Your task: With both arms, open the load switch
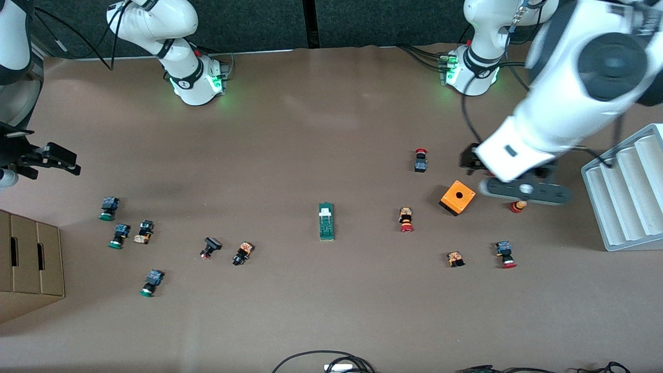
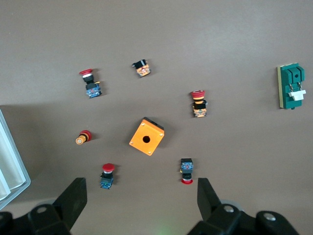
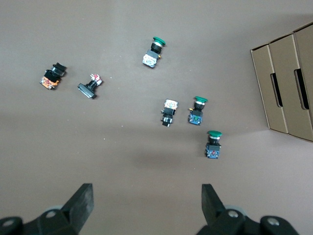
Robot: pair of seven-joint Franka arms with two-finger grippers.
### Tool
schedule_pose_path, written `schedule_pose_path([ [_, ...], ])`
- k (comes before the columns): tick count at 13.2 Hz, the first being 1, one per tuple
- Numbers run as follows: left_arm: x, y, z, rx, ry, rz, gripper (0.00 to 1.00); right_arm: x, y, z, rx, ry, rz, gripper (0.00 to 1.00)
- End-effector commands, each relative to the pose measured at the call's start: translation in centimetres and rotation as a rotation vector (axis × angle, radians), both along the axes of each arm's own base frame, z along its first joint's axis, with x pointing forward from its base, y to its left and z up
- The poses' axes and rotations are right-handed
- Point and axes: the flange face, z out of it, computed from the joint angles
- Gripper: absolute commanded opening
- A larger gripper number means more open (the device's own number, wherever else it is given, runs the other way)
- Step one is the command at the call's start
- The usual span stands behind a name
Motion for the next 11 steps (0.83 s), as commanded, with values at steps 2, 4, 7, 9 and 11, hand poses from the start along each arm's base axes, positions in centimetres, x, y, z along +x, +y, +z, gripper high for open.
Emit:
schedule_pose_path([
  [2, -0.7, 6.7, 1.2, -0.034, 0.013, 0.020, 1.00, 0.3, 0.0, 0.4, -0.003, 0.007, 0.008, 1.00],
  [4, -2.6, 10.0, 0.9, -0.065, -0.017, 0.023, 1.00, 0.3, 0.0, 0.4, -0.003, 0.007, 0.008, 1.00],
  [7, -4.7, 13.1, -0.6, -0.061, -0.038, 0.034, 1.00, 0.3, 0.0, 0.3, -0.004, 0.009, 0.006, 1.00],
  [9, -4.4, 13.1, -0.5, -0.059, -0.038, 0.037, 1.00, 0.3, 0.0, 0.4, -0.003, 0.007, 0.008, 1.00],
  [11, -4.8, 13.2, -0.4, -0.058, -0.037, 0.035, 1.00, 0.3, 0.0, 0.4, -0.003, 0.007, 0.008, 1.00],
])
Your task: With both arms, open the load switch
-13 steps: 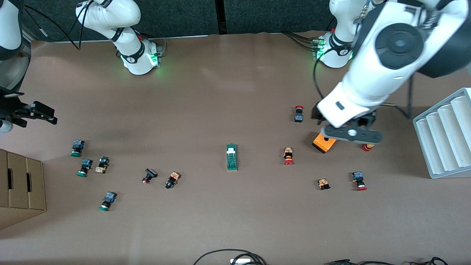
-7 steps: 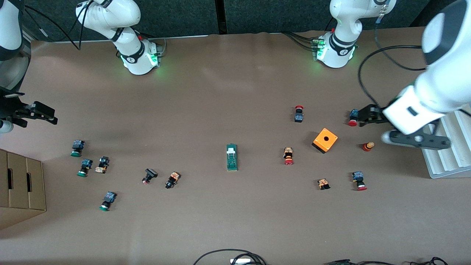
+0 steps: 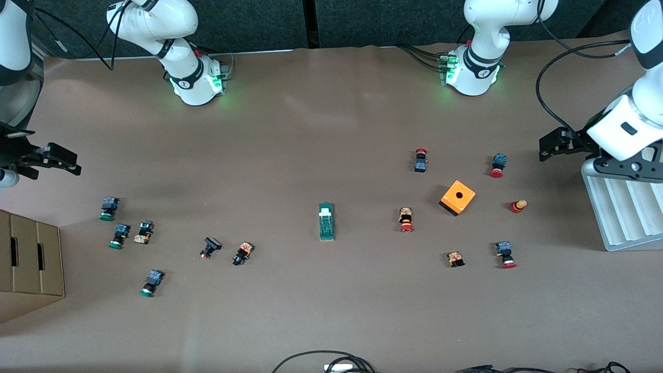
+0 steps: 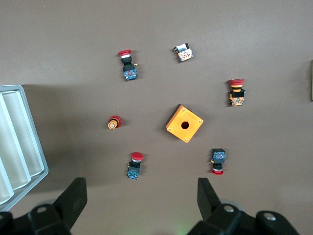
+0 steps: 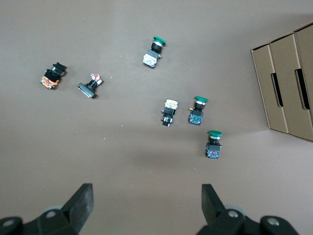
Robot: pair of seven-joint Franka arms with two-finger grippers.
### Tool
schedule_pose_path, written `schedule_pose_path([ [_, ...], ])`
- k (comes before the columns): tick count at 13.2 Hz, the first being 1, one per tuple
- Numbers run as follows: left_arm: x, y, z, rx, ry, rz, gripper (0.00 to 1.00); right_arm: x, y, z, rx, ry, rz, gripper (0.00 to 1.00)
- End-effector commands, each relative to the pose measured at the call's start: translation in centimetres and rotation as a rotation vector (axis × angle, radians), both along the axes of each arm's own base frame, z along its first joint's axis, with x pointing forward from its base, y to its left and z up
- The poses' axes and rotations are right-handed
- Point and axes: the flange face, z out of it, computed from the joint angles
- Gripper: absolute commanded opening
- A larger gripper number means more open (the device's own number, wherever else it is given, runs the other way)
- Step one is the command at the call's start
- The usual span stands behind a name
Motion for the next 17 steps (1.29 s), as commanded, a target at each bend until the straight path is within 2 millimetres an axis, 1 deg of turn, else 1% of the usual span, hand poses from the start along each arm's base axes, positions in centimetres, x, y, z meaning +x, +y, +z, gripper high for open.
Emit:
schedule_pose_path([
  [1, -0.90, -0.29, 0.07, -0.009, -0.013, -0.013, 1.00, 0.25, -0.01, 0.45, -0.003, 0.006, 0.005, 1.00],
  [2, -1.05, 0.08, 0.24, -0.008, -0.020, -0.006, 1.00, 0.25, -0.01, 0.45, -0.003, 0.006, 0.005, 1.00],
  [4, -1.11, 0.28, -0.10, -0.006, -0.014, -0.003, 1.00, 0.25, -0.01, 0.45, -0.003, 0.006, 0.005, 1.00],
  [8, -0.81, -0.30, -0.01, 0.000, -0.009, -0.008, 1.00, 0.26, -0.10, 0.47, -0.004, 0.004, 0.002, 1.00],
  [17, -0.80, -0.19, -0.01, 0.004, -0.010, 0.012, 1.00, 0.30, -0.17, 0.40, -0.002, 0.004, -0.001, 1.00],
])
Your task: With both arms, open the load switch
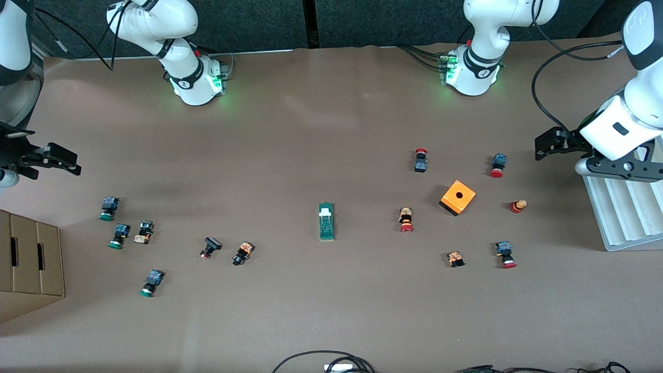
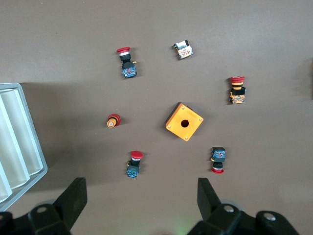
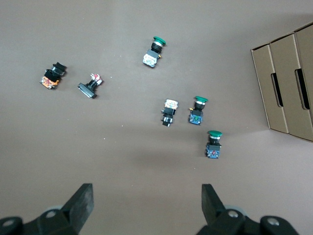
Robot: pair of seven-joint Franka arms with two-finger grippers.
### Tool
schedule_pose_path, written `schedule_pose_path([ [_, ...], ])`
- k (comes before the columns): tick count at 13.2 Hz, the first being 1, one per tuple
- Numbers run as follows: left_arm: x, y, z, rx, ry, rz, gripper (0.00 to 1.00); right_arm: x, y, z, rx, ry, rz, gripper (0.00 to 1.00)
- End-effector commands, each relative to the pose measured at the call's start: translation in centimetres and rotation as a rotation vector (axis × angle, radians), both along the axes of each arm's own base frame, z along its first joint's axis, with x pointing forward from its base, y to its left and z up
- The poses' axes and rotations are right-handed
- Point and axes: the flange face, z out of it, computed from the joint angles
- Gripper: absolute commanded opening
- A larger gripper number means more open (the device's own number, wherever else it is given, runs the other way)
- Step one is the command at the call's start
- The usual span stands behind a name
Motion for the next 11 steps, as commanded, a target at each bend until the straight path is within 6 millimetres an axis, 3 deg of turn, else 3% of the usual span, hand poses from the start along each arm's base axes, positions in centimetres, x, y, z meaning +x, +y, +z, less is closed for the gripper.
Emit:
schedule_pose_path([
  [1, -0.61, -0.09, 0.46, -0.001, -0.015, 0.009, 1.00, 0.30, -0.18, 0.40, -0.004, 0.004, -0.001, 1.00],
  [11, -0.61, -0.11, 0.46, -0.002, -0.015, 0.009, 1.00, 0.47, 0.06, 0.46, -0.005, -0.003, 0.004, 1.00],
])
